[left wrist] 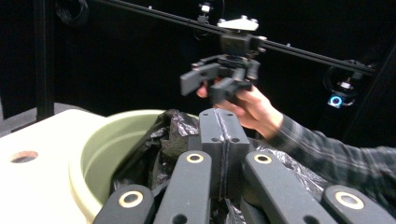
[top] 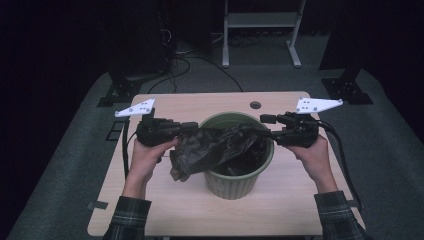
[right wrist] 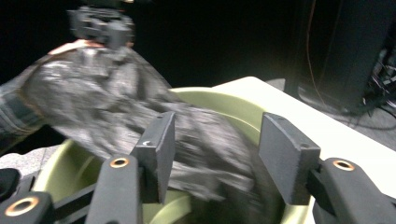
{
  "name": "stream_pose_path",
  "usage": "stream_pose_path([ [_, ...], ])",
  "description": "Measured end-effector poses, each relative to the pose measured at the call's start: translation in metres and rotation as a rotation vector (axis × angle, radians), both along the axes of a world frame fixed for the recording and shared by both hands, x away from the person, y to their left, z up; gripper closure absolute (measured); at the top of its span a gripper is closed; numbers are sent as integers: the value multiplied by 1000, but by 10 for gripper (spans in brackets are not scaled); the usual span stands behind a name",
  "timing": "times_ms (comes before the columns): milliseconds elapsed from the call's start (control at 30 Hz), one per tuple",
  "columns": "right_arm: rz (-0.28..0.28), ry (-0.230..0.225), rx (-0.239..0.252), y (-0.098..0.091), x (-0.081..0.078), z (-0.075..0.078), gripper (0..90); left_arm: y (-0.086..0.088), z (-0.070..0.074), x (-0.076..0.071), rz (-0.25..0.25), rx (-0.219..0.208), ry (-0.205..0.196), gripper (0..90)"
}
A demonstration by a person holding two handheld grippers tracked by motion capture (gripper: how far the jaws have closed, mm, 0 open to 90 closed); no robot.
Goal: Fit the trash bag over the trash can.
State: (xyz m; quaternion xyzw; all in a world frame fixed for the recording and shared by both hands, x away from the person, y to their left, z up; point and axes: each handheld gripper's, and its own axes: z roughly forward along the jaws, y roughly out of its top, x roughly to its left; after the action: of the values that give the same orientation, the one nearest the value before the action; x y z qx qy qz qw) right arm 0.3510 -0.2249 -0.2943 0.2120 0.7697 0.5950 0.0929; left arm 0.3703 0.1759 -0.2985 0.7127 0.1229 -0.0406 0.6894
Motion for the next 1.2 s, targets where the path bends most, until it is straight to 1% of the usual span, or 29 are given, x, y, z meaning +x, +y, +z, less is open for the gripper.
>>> stream_pose_path([
  [67,10,-14,1,2,-4,3,444,-11,5,5,3,5,-8,897],
  [100,25,-18,1,5,-6,4,429,-14,6,7,4,6,-8,897],
  [133,33,-18,-2,7,-8,5,419,-18,9,10,10,0,-11,897],
  [200,49,-27,-25,15,-10,4,399,-24,13,14,22,-2,-12,898],
  [300,76,-32,-41,25,-12,2,376,-31,18,17,44,-13,-15,897],
  [367,92,-26,-35,30,-12,1,361,-33,21,19,65,-16,-19,897],
  [433,112,-31,-23,34,-14,2,339,-36,24,20,81,-27,-20,897],
  [500,126,-35,-29,40,-15,4,309,-40,26,21,93,-33,-19,898],
  [533,126,-35,-29,40,-15,4,309,-40,26,21,93,-33,-19,898],
  [600,135,-44,-58,50,-16,5,287,-42,27,20,99,-35,-14,898],
  [667,126,-39,-84,57,-15,3,298,-42,28,20,91,-53,-12,897],
  [700,119,-31,-97,59,-14,2,318,-43,28,19,85,-57,-15,898],
  [733,114,-27,-106,61,-13,0,404,-44,28,18,80,-54,-18,898],
  [767,108,-33,-114,62,-12,-1,494,-44,28,17,81,-52,-19,897],
  [800,108,-38,-119,63,-12,-2,638,-45,28,17,75,-51,-20,897],
  [833,110,-33,-124,63,-12,-3,779,-45,28,16,70,-51,-19,897],
  [867,107,-26,-125,64,-11,-3,854,-44,29,16,68,-44,-22,897],
  [900,117,-16,-125,63,-10,-3,899,-43,29,15,68,-41,-26,896],
  [933,118,-7,-125,63,-9,-3,900,-41,29,14,69,-44,-30,891],
  [1000,108,13,-128,60,-8,-4,900,-35,27,13,63,-56,-9,789],
  [1033,107,16,-123,58,-7,-5,900,-30,26,11,72,-57,-5,732],
  [1133,85,25,-108,48,-6,-6,900,-15,22,6,91,-45,9,562],
  [1167,76,27,-97,44,-6,-6,900,-10,20,3,105,-46,11,521],
  [1200,70,28,-88,41,-5,-6,900,-4,18,0,113,-46,11,506],
])
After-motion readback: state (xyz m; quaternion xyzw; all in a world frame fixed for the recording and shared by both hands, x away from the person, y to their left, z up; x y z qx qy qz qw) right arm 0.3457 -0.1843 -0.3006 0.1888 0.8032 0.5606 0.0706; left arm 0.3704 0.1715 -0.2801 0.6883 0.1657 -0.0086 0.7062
